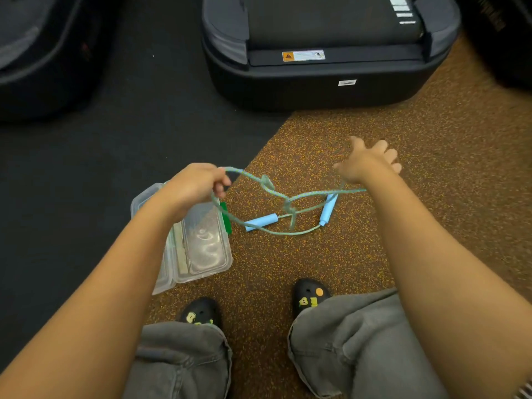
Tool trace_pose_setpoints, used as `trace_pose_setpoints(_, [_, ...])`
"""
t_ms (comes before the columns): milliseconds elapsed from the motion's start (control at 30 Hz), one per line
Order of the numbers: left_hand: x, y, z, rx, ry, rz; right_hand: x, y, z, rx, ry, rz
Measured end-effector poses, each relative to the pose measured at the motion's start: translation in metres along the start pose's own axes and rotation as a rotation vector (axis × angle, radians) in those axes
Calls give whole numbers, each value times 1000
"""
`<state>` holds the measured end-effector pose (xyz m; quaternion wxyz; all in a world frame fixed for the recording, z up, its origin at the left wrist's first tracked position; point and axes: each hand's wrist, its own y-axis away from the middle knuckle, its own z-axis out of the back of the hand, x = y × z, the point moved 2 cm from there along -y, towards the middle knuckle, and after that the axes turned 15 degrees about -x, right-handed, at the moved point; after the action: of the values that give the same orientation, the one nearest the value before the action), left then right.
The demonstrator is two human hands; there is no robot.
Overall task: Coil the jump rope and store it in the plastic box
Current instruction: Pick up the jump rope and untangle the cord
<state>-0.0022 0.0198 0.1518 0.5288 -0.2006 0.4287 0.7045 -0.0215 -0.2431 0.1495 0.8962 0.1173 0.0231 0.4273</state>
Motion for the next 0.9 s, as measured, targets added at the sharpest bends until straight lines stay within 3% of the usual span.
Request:
trace_pose_setpoints(67, [-13,10,-4,113,171,-27,12,10,-5,56,86,209])
trace_pose_setpoints(167, [-27,22,-9,265,307,-96,36,28,-20,242,14,530])
trace_pose_setpoints(333, [-35,31,-10,477,475,-157,70,58,-54,405,-88,743])
trace_pose_setpoints(433, [-38,32,-5,528,582,-172,79,66,-66,393,-298,664])
trace_pose_setpoints(567, [-36,22,8,311,699,-99,72,61,-66,388,-362,551])
trace_pose_setpoints(733, [-35,13,28,159,906,-68,45,43,-79,417,-78,326])
trace_pose_setpoints(900, [-37,12,35,148,1018,-133,11,36,-96,369,210,294])
